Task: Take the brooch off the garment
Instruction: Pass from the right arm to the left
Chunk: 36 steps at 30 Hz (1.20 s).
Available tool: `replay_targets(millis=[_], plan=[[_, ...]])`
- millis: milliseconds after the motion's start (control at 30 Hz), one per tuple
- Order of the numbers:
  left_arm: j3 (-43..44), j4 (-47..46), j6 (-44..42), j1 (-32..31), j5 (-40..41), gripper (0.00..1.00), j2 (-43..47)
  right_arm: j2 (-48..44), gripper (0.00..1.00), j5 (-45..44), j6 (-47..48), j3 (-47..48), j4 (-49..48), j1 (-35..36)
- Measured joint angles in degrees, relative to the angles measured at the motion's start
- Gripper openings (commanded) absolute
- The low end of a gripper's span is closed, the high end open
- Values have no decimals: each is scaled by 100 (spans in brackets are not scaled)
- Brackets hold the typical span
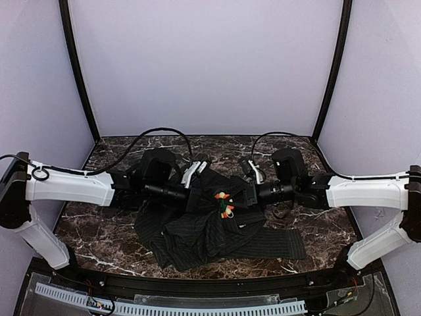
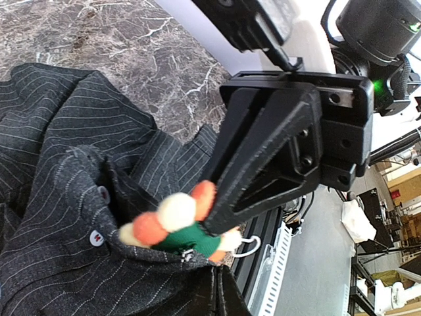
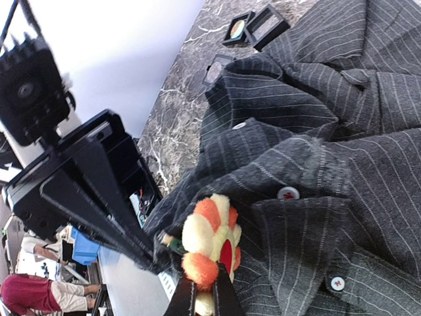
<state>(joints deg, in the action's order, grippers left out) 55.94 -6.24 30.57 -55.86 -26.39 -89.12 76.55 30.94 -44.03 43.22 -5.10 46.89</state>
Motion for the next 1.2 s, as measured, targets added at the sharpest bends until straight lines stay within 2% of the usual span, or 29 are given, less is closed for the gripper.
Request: replay_targets(millis=[400,767,1200], plan=[[0,-107,160,-190,188,1,-166,-72,0,-361,-522,-310,-557,26],[2,24,293,-223,841,1,-166,-98,0,-378,-623,-398,-603,26],[-11,17,741,-116,922,1,-393,-387,0,-367,-669,-503,-651,26]])
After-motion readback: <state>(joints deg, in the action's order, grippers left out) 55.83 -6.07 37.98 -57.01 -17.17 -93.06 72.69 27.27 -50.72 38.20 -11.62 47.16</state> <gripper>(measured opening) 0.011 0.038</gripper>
